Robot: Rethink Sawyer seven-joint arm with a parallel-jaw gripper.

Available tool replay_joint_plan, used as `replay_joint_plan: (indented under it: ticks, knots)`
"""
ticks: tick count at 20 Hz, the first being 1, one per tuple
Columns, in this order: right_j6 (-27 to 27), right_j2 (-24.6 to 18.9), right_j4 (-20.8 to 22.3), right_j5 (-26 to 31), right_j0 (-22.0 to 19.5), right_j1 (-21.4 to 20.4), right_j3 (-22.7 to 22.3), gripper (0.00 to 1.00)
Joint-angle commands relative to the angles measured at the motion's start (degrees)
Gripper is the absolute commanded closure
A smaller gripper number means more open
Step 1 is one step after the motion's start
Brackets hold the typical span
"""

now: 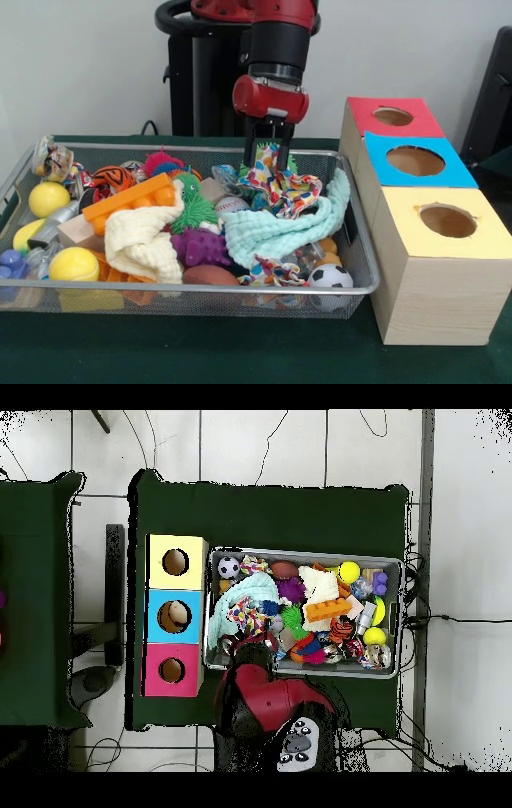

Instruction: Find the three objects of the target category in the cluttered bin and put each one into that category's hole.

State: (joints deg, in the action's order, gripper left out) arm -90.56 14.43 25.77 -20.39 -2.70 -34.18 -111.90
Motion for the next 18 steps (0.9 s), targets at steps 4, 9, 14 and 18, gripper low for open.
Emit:
replay_joint_plan:
  ticks: [4,9,14,18]
  knots:
    - [-7.7,-7.7,0.9,-1.5,-0.2,5.7,5.1,0.00]
    - [-8.8,-8.2,1.0,-3.8,-1.0,7.2,4.7,0.00]
    - [-9.2,-8.2,0.8,-5.6,-1.3,8.4,4.4,0.00]
    - [-9.5,-9.3,1.5,-5.9,-2.2,9.0,4.6,0.00]
